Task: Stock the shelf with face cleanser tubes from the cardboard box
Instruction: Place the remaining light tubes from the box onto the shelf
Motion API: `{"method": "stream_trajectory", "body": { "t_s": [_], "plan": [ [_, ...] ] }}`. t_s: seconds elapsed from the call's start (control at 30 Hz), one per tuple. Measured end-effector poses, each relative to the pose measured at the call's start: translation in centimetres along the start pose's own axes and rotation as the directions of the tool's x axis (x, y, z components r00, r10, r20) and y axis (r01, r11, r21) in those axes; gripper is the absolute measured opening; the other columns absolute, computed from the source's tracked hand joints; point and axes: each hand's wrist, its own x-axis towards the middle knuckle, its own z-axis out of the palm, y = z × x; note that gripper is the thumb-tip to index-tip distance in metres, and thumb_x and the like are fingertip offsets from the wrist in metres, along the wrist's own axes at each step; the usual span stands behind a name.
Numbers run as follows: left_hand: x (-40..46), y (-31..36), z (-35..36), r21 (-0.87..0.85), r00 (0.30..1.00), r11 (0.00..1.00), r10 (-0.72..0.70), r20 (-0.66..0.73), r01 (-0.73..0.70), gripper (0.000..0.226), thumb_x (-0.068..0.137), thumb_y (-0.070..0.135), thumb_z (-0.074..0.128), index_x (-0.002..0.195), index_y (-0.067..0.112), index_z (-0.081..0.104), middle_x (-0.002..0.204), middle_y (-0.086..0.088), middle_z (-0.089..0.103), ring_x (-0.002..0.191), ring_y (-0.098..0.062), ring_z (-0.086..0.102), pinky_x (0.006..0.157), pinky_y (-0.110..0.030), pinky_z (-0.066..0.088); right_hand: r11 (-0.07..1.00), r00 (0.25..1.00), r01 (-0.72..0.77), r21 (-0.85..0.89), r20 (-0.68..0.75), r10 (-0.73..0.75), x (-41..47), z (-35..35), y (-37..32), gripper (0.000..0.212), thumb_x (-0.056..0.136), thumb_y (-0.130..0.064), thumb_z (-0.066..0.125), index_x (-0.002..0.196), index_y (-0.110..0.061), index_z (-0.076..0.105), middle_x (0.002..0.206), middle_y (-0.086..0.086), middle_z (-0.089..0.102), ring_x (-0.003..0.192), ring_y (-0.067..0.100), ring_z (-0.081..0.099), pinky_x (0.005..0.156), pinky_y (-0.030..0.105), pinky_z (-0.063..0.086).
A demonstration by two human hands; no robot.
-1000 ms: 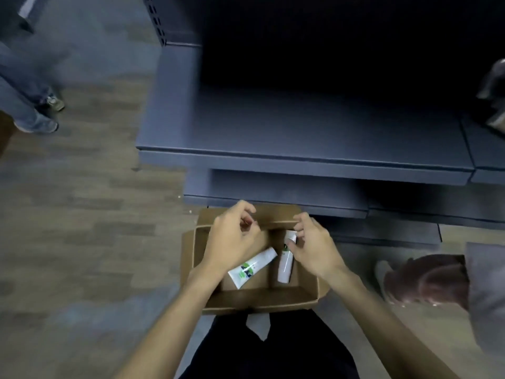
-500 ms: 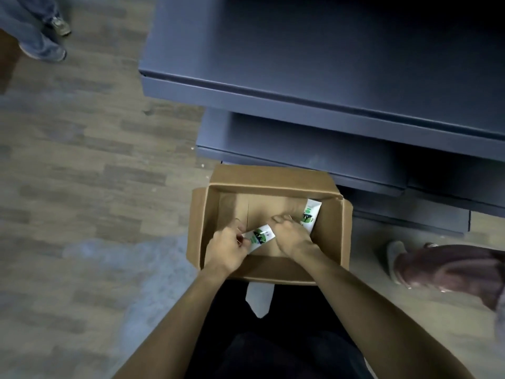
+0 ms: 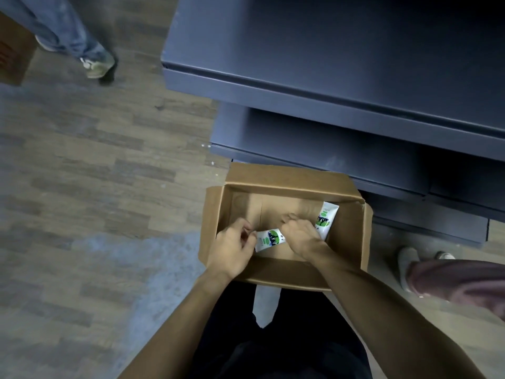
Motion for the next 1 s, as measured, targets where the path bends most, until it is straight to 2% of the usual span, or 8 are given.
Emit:
{"method": "stream_trajectory", "body": {
  "t_s": [0.1, 0.23, 0.3, 0.4, 0.53, 0.63, 0.73, 1.0],
  "plan": [
    [0.0, 0.9, -1.1, -0.012, 0.996, 1.000, -0.017, -0.082, 0.016, 0.014, 0.093, 0.030, 0.059, 0.102, 0.019, 0.062, 0.082, 0.003, 0.067, 0.080, -0.021, 0.064, 0.071, -0.036, 0.052, 0.960, 0.985, -0.089, 0.265, -0.117, 0.124, -2.2, -1.1, 0.6, 0.032, 0.090, -0.019, 0.066, 0.121, -0.019, 0.058, 0.124, 0.000, 0.053, 0.122, 0.022, 0.050, 0.093, 0.035, 0.047],
    [0.4, 2.2, -2.8, -0.058, 0.993, 0.998, -0.031, -0.113, 0.025, 0.012, 0.091, 0.030, 0.061, 0.101, 0.023, 0.061, 0.083, 0.005, 0.069, 0.079, -0.019, 0.065, 0.076, -0.035, 0.054, 0.765, 0.883, -0.136, 0.630, -0.273, 0.382, -5.5, -3.1, -0.2, 0.037, 0.085, -0.031, 0.075, 0.119, -0.020, 0.065, 0.115, -0.002, 0.061, 0.105, 0.020, 0.062, 0.086, 0.035, 0.049],
    [0.8, 2.9, -3.7, -0.077, 0.993, 0.997, 0.018, -0.116, -0.027, 0.011, 0.090, 0.029, 0.064, 0.100, 0.026, 0.061, 0.087, 0.008, 0.069, 0.074, -0.012, 0.063, 0.073, -0.027, 0.053, 0.656, 0.823, -0.119, 0.745, -0.296, 0.485, -7.0, -4.8, -0.9, 0.039, 0.082, -0.033, 0.078, 0.116, -0.020, 0.066, 0.112, -0.003, 0.063, 0.100, 0.015, 0.064, 0.085, 0.036, 0.053],
    [1.0, 4.8, -5.3, -0.162, 0.987, 0.975, 0.136, -0.090, -0.150, 0.012, 0.087, 0.027, 0.071, 0.092, 0.031, 0.060, 0.078, 0.016, 0.064, 0.070, -0.003, 0.060, 0.067, -0.011, 0.044, 0.539, 0.760, -0.030, 0.842, -0.331, 0.560, -8.8, -7.9, -1.8, 0.039, 0.078, -0.029, 0.083, 0.114, -0.023, 0.067, 0.109, -0.011, 0.063, 0.095, 0.003, 0.063, 0.082, 0.022, 0.055],
    [1.1, 8.0, -8.4, -0.239, 0.953, 0.925, 0.270, -0.139, -0.296, 0.012, 0.087, 0.022, 0.071, 0.094, 0.022, 0.061, 0.073, 0.010, 0.065, 0.075, -0.015, 0.065, 0.074, -0.032, 0.052, 0.456, 0.684, 0.107, 0.883, -0.398, 0.612, -10.9, -12.9, -3.0, 0.045, 0.076, -0.028, 0.085, 0.117, -0.024, 0.066, 0.106, -0.019, 0.060, 0.093, -0.010, 0.060, 0.075, 0.006, 0.051],
    [0.4, 10.5, -11.3, -0.277, 0.902, 0.865, 0.360, -0.238, -0.418, 0.010, 0.089, 0.018, 0.067, 0.096, 0.023, 0.063, 0.074, 0.010, 0.066, 0.070, -0.008, 0.063, 0.067, -0.021, 0.052, 0.446, 0.613, 0.213, 0.869, -0.474, 0.632, -12.7, -16.7, -3.8, 0.049, 0.075, -0.032, 0.085, 0.119, -0.024, 0.066, 0.110, -0.016, 0.063, 0.096, -0.007, 0.062, 0.078, 0.008, 0.052],
    [-1.0, 13.7, -14.4, -0.270, 0.840, 0.805, 0.450, -0.304, -0.529, 0.012, 0.088, 0.018, 0.068, 0.098, 0.024, 0.064, 0.079, 0.010, 0.067, 0.074, -0.005, 0.062, 0.065, -0.010, 0.046, 0.456, 0.521, 0.325, 0.828, -0.559, 0.645, -14.9, -20.3, -4.6, 0.046, 0.074, -0.032, 0.085, 0.116, -0.026, 0.067, 0.108, -0.016, 0.064, 0.098, -0.006, 0.062, 0.080, 0.009, 0.052],
    [-4.6, 22.5, -20.9, -0.262, 0.632, 0.576, 0.683, -0.367, -0.774, 0.018, 0.088, 0.022, 0.070, 0.103, 0.028, 0.063, 0.084, 0.014, 0.066, 0.080, -0.008, 0.064, 0.069, -0.015, 0.050, 0.526, 0.258, 0.543, 0.654, -0.726, 0.637, -21.0, -29.2, -4.5, 0.038, 0.075, -0.032, 0.085, 0.102, -0.045, 0.062, 0.101, -0.012, 0.069, 0.095, 0.001, 0.068, 0.074, 0.012, 0.055]
  ]
}}
